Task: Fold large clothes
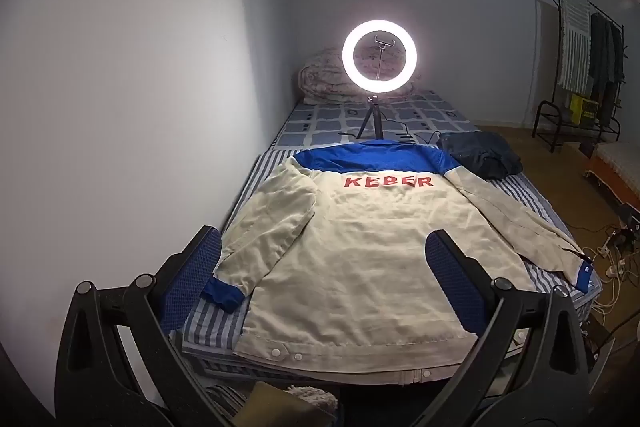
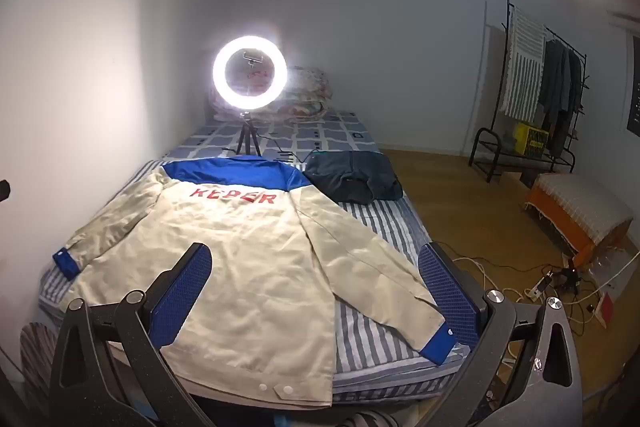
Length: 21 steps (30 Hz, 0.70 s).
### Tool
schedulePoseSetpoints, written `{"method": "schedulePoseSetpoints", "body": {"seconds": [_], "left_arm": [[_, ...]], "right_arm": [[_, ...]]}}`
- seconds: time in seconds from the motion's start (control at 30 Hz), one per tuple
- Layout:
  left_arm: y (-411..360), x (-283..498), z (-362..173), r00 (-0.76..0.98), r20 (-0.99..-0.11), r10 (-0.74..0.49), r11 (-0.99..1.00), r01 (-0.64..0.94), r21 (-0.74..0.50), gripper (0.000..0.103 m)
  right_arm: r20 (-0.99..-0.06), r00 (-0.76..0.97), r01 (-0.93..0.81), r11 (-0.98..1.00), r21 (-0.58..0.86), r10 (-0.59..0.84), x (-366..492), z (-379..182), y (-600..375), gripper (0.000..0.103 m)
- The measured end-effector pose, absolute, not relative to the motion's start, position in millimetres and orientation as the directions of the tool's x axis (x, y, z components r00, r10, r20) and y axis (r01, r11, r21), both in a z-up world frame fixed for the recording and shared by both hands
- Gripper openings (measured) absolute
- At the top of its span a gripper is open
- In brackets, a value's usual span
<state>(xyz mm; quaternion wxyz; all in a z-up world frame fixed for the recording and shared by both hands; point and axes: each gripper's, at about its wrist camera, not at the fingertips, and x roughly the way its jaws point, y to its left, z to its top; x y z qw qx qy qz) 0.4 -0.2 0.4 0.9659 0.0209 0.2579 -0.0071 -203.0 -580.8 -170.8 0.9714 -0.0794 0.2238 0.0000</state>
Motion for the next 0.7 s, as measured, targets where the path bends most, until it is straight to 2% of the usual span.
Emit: {"method": "schedulePoseSetpoints", "body": {"seconds": [0.7], "left_arm": [[3.4, -4.2, 1.1, 0.878, -0.479, 0.025, 0.999, -0.003, 0.048, 0.103]], "right_arm": [[-0.43, 0.901, -0.028, 0.985, -0.172, -0.049, -203.3, -167.0, -583.1, 0.103]]}}
